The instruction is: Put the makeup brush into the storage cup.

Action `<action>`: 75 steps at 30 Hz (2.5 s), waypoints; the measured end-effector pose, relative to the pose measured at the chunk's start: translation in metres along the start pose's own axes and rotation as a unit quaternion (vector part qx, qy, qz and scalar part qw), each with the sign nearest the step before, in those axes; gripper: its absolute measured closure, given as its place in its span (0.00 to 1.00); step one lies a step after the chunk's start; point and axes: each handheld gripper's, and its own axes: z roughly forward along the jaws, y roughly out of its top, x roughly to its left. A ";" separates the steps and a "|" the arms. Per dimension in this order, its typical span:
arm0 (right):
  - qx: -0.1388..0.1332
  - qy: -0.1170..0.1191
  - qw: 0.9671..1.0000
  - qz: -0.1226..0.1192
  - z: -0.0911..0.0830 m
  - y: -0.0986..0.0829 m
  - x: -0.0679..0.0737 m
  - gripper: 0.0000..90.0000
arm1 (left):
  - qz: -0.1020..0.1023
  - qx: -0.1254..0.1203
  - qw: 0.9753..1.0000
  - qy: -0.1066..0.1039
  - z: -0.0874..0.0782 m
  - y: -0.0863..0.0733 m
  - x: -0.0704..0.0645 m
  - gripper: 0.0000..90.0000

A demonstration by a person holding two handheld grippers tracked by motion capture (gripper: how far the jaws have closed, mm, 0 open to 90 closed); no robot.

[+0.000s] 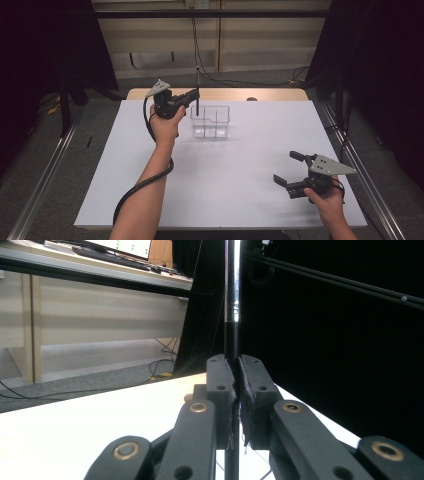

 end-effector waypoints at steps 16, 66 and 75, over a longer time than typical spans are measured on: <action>0.000 0.000 1.000 -0.001 0.000 0.000 -0.001 0.00 | 0.001 -0.005 1.000 0.004 0.015 0.000 -0.002 0.94; -0.001 0.002 1.000 0.002 0.002 -0.001 -0.001 0.00 | 0.015 -0.003 1.000 0.010 0.039 -0.009 -0.007 0.94; 0.000 0.002 1.000 0.002 0.002 -0.001 -0.001 0.00 | 0.010 -0.003 1.000 0.013 0.041 -0.012 -0.007 0.94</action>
